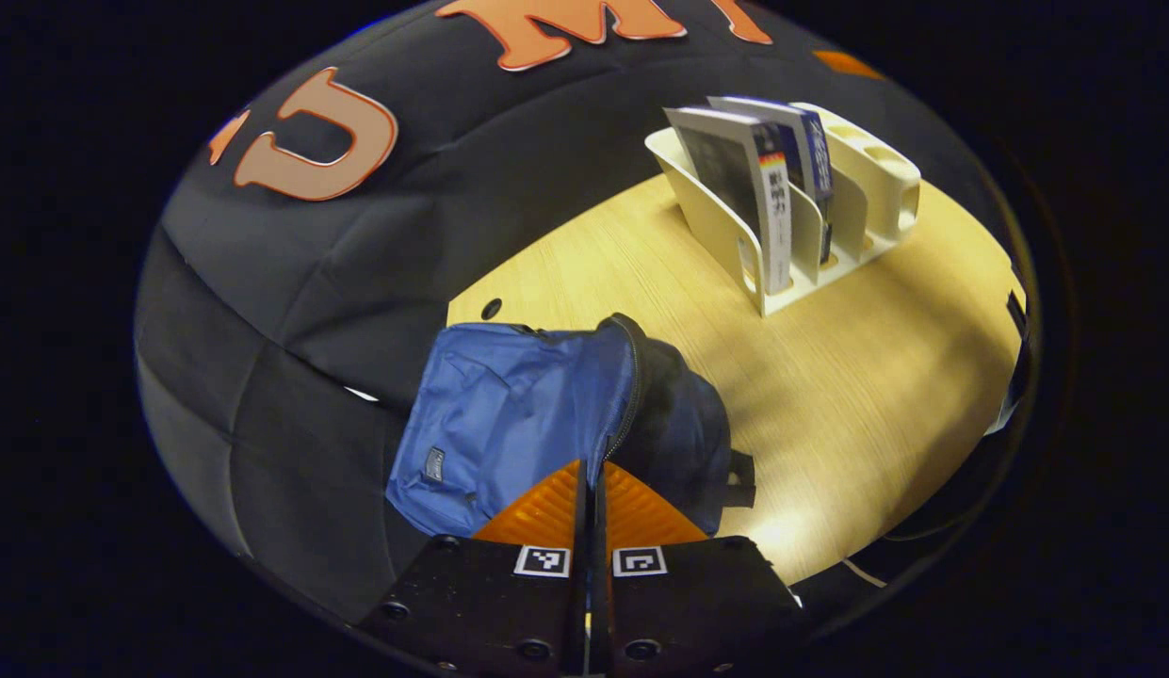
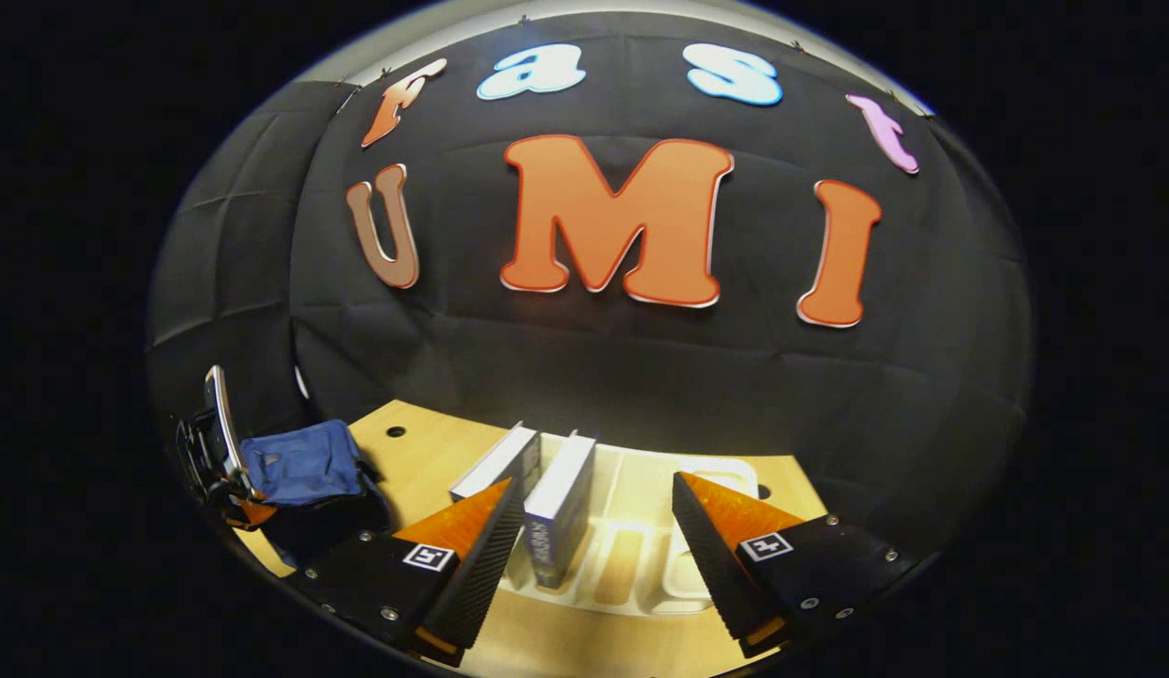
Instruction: Open the schoolbag, grab two books from the bookshelf and put them into the schoolbag.
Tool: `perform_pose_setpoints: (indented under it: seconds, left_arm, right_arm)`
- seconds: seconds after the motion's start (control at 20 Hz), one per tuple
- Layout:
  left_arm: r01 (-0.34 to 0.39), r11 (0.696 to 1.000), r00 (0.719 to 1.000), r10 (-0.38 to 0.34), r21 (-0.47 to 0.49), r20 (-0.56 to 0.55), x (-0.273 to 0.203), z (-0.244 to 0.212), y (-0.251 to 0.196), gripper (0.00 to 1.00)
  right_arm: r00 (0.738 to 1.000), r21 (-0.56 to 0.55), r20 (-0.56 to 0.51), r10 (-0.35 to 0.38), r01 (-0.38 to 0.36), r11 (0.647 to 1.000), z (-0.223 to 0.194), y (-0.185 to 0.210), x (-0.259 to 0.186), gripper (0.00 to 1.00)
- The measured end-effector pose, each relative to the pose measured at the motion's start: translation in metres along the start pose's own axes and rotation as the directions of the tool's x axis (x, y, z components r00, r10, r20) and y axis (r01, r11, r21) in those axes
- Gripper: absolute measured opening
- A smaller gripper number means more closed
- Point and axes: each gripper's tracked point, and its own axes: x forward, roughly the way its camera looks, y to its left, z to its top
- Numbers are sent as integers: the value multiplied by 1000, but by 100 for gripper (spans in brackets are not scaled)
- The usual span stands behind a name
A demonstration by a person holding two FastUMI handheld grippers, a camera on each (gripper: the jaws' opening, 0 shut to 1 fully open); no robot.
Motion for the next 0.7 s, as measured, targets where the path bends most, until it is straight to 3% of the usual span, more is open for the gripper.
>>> perform_pose_setpoints:
  seconds: [0.15, 0.3, 0.55, 0.7]
  left_arm:
    - [26, 999, 999, -24, -44, 33, -14, 20, 34, 2]
    - [31, 998, 997, -26, -62, 75, -23, 38, 76, 2]
    - [73, 995, 994, -67, -68, 88, -19, 48, 107, 2]
    - [102, 992, 990, -94, -73, 102, -20, 52, 117, 1]
  right_arm:
    - [994, 55, -79, 78, -73, 996, 7, 30, 17, 94]
    - [978, 66, -178, 113, -102, 993, 8, 50, 40, 94]
    - [932, 126, -331, 144, -108, 986, -4, 80, 68, 94]
    - [900, 166, -417, 128, -63, 984, -13, 88, 88, 94]
